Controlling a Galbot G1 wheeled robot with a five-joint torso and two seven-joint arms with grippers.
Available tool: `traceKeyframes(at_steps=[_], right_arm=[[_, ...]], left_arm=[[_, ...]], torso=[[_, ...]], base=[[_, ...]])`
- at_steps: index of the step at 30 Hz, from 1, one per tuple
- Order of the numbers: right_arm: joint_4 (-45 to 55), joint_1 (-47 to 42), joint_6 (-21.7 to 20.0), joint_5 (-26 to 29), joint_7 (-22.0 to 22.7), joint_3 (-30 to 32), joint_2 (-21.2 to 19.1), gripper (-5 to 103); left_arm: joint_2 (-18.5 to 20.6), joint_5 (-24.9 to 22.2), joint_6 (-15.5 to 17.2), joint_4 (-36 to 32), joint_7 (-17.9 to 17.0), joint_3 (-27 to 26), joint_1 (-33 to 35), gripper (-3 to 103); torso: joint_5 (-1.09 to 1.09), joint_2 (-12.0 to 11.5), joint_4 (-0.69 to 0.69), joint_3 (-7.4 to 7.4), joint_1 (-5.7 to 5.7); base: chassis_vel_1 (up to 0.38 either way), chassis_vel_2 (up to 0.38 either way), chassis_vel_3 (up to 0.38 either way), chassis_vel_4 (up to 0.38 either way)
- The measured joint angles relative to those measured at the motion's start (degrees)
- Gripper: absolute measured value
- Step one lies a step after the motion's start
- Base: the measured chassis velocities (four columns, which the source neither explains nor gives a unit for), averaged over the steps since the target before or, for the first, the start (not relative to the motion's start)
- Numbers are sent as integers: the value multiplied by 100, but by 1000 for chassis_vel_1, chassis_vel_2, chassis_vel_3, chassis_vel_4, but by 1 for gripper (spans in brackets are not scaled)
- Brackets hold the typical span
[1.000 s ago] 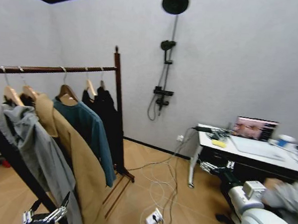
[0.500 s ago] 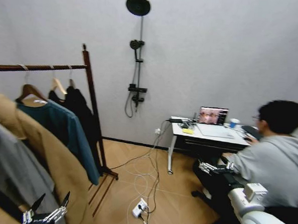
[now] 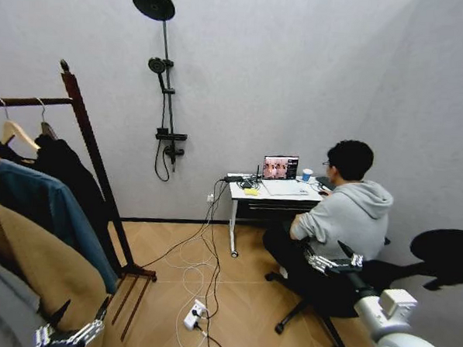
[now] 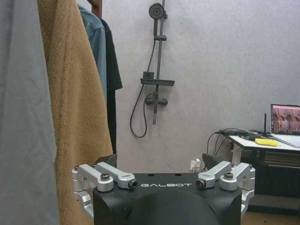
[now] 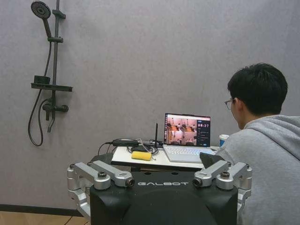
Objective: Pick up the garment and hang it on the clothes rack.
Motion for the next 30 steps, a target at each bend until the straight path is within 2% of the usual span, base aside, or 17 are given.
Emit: traceKeyframes(at_steps=[30], right_arm=[[-31,94,-10,-112,8,-158,1,100]], left_arm=[[0,0,0,0,-1,0,0,100]], torso=[[0,0,0,0,1]], base=[[70,-96,-93,71]])
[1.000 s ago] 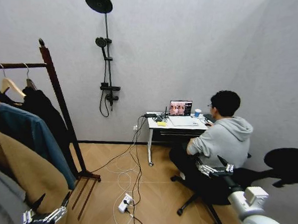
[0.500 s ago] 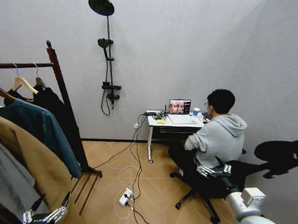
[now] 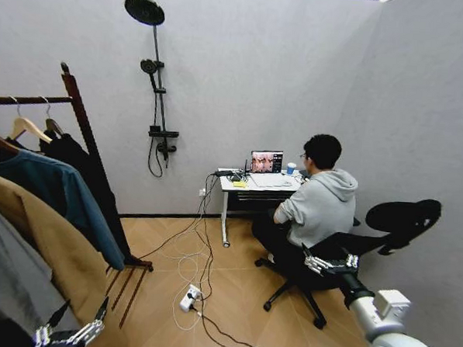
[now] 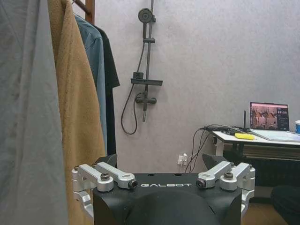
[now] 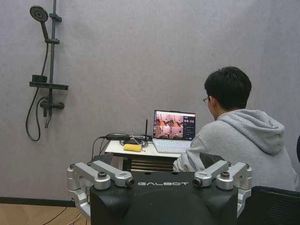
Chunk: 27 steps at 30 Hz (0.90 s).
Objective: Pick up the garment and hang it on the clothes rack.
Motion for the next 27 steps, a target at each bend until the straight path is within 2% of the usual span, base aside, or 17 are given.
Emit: traceKeyframes(at_steps=[27], right_arm=[[-151,51,108,20,3,-19,-86,100]], left_arm=[[0,0,0,0,0,0,0,100]], torso=[[1,0,-1,0,-1]], base=[[115,-126,-132,113]])
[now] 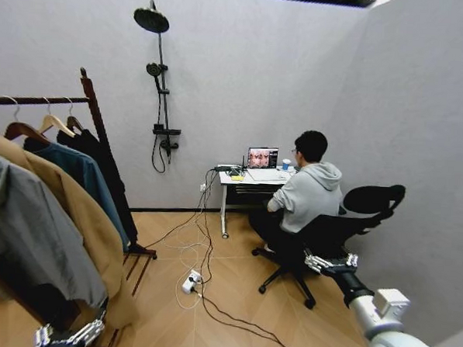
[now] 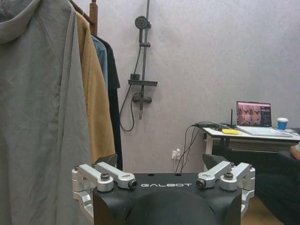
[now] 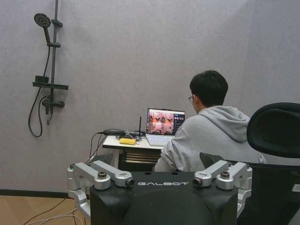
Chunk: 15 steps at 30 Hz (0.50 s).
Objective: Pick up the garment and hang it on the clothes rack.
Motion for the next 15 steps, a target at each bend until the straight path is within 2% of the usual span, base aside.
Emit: traceKeyframes(at_steps=[15], right_arm=[[-36,76,2,-6,-5,-113,13,100]], left_arm=[[0,0,0,0,0,0,0,100]], torso=[[0,0,0,0,1]], base=[[107,-107,-121,108]])
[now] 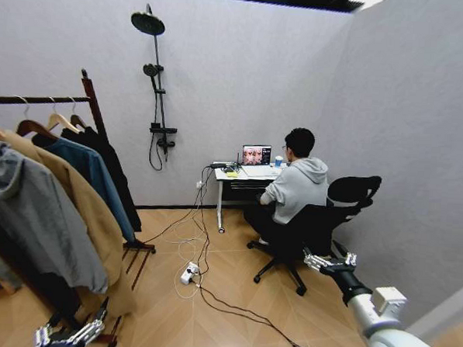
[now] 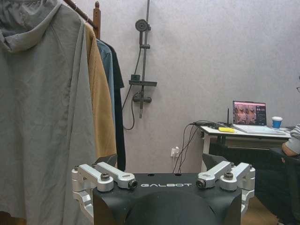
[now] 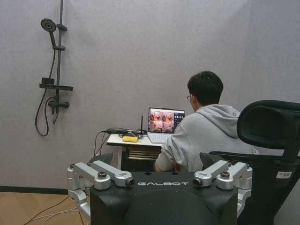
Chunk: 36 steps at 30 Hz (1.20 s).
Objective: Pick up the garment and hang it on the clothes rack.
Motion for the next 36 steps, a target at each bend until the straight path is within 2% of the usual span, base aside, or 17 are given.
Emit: traceKeyframes(at_steps=[36], right_arm=[[64,118,-135,-104,23,-241,145,100]], left_arm=[[0,0,0,1,0,0,0,100]], torso=[[-2,0,0,0,1]], base=[[124,-116,-118,129]])
